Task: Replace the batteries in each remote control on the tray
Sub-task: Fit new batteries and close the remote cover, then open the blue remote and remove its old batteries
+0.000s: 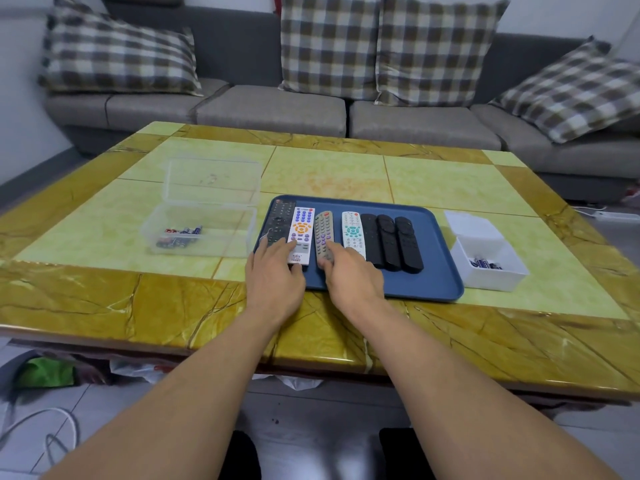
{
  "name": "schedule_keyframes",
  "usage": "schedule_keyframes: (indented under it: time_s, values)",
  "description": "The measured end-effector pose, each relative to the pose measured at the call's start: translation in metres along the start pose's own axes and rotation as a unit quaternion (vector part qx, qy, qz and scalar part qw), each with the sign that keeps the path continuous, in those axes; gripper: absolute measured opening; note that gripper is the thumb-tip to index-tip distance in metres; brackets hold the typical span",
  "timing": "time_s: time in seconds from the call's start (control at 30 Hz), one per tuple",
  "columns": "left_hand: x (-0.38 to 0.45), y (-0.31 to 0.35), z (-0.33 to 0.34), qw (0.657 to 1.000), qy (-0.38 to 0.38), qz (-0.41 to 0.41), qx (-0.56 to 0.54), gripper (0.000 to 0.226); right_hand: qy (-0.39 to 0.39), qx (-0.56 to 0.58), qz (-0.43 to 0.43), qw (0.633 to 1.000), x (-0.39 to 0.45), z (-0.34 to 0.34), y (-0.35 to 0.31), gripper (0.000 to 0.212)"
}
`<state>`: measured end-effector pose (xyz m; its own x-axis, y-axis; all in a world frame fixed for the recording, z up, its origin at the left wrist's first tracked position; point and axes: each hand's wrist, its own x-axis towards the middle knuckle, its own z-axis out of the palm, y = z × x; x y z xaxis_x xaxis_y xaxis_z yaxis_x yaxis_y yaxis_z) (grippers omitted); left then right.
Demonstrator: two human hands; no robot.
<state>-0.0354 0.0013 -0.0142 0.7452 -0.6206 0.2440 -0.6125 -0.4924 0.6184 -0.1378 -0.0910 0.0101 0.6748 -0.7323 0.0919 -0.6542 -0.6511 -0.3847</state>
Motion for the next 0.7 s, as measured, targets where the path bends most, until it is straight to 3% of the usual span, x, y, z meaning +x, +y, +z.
schedule_keyframes:
  time_s: [0.53,0.63,0.7]
  values:
    - [0.002,-0.007,0.000,0.999,-0.039,0.002,0.036,0.045,-0.027,-0.074,-0.033,0.996,0.006,0.002,-0.001,0.040]
    - [0.001,-0.007,0.001,0.999,-0.036,0.002,0.039,0.049,0.050,-0.055,-0.021,0.997,0.008,-0.002,0.002,0.034]
    - [0.000,-0.006,0.001,0.999,-0.034,0.001,0.039,0.053,0.088,-0.111,-0.021,0.990,0.012,-0.004,0.008,0.038]
